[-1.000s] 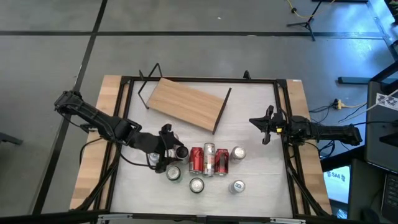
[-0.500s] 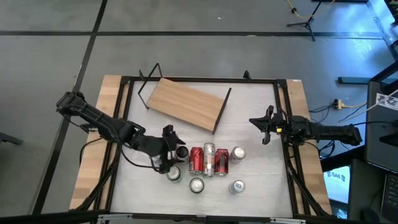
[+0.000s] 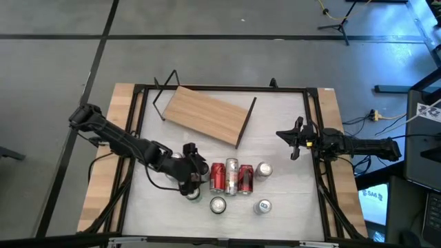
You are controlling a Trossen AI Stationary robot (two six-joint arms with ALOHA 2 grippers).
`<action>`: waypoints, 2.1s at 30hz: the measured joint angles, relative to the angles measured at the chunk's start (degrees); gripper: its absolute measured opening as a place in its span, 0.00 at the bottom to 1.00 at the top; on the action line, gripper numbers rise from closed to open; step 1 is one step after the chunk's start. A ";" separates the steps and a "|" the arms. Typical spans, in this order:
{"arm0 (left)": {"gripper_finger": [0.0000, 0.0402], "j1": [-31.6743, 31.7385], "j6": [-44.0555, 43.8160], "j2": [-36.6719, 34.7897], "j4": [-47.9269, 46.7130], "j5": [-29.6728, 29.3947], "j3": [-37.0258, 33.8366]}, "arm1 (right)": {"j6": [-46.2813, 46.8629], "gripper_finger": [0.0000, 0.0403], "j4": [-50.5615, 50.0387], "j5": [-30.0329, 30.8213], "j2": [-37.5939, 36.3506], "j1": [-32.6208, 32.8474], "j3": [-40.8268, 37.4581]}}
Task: Place canned beverage on shelf
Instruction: Put the left white yellow soda can on the shelf
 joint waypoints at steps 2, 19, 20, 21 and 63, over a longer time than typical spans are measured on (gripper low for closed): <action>0.98 0.00 -1.19 0.39 -1.66 -0.64 0.00 | 0.00 0.01 0.00 0.00 0.00 -0.01 0.00; 0.98 0.39 -3.89 4.84 -3.30 -0.26 0.00 | 0.00 0.01 -0.02 -0.02 0.00 -0.01 0.00; 0.98 0.39 -3.88 4.84 -3.30 -0.30 0.00 | 0.00 0.01 -0.02 -0.02 0.00 0.00 0.00; 0.98 0.37 -3.88 4.84 -3.32 -0.33 0.00 | 0.00 0.01 -0.02 -0.02 0.00 0.00 0.00; 0.58 0.38 -4.06 7.71 -1.96 -2.30 0.00 | 0.00 0.01 -0.02 0.00 0.02 0.00 0.00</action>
